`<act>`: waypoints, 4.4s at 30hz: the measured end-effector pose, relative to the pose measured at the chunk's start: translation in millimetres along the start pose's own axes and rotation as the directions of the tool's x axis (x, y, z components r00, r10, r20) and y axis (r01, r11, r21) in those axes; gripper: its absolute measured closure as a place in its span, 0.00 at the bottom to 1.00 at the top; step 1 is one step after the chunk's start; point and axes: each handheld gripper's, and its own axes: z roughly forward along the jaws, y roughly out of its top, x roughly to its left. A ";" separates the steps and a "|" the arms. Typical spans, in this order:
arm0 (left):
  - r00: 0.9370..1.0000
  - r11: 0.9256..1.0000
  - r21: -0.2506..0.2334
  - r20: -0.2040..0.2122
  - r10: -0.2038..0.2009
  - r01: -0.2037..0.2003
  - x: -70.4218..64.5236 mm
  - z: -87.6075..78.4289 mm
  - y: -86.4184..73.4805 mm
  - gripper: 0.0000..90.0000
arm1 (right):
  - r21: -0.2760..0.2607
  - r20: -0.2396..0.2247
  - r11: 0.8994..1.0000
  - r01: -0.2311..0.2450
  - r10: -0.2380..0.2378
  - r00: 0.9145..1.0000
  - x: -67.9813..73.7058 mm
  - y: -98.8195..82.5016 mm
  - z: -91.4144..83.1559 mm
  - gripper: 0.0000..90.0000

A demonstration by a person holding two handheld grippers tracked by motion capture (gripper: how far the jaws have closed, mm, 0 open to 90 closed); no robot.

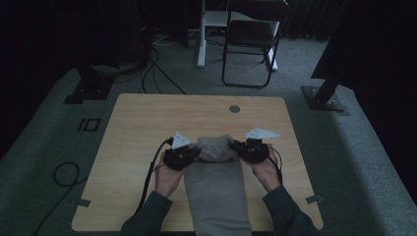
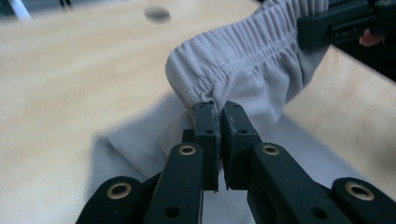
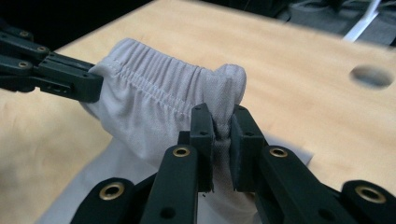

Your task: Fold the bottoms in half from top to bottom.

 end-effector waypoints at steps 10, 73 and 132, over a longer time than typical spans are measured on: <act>0.999 0.977 0.212 0.033 -0.004 -0.003 -34.0 18.0 -77.6 0.95 | 0.208 -0.032 0.978 -0.009 0.016 0.999 28.8 -86.7 4.3 0.91; 0.997 0.991 -0.107 -0.038 0.071 -0.075 15.8 -9.8 66.5 0.96 | -0.085 0.070 0.996 0.016 -0.010 0.998 -15.7 45.1 -9.4 0.92; 0.998 0.997 0.039 0.032 -0.062 0.060 24.2 23.6 -37.4 0.91 | 0.030 0.012 0.996 0.083 -0.084 0.996 9.1 -51.5 21.4 0.91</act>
